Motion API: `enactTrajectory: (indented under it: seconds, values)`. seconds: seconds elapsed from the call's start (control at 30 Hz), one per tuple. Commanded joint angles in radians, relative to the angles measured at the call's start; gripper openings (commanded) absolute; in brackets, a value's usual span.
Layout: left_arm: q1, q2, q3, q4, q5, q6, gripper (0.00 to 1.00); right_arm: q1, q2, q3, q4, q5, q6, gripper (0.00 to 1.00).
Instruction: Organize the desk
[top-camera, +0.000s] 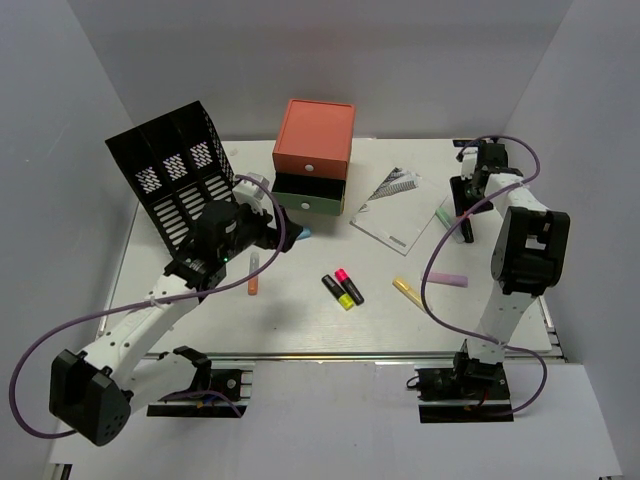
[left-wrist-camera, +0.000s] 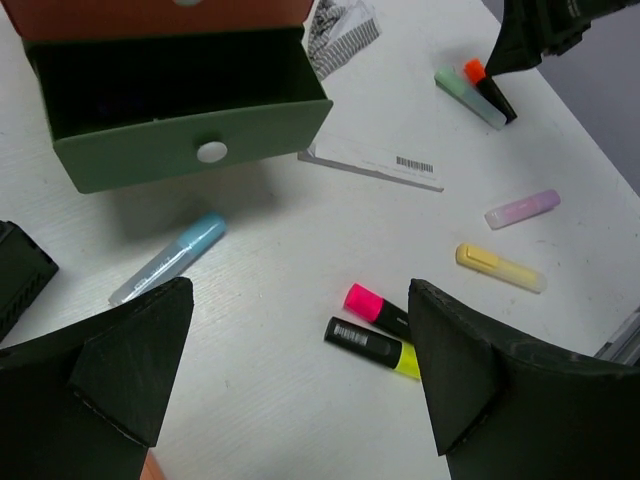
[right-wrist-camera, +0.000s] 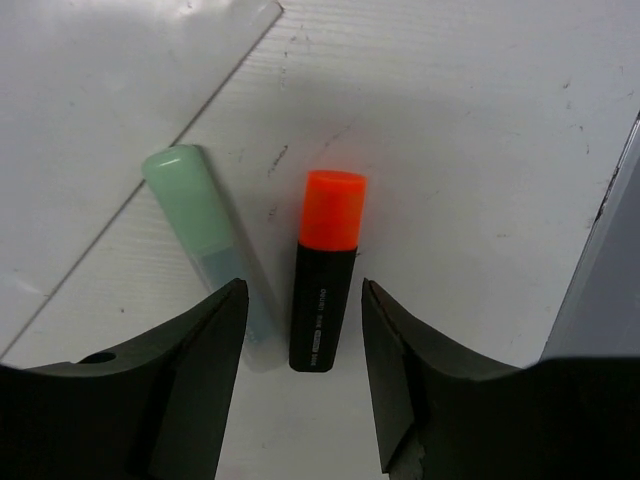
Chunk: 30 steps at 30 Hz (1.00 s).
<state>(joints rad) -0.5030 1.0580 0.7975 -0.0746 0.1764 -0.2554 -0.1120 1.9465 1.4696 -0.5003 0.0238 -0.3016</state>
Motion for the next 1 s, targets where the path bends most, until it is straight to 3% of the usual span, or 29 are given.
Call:
enactTrajectory:
  seconds: [0.0,0.33,0.57,0.97]
  values:
    - [0.003,-0.038,0.006,-0.005,-0.041,0.010,0.98,-0.020,0.015,0.043,-0.006,0.044,-0.025,0.53]
    - [0.003,-0.032,0.006,-0.004,-0.031,0.013,0.98,-0.054,0.118,0.072,-0.038,-0.016,-0.036,0.50]
    - [0.003,-0.023,0.009,-0.007,-0.031,0.016,0.98,-0.061,0.155,0.067,-0.047,-0.015,-0.054,0.57]
    - [0.003,-0.015,0.009,-0.010,-0.034,0.018,0.98,-0.103,0.201,0.017,-0.056,-0.058,-0.093,0.45]
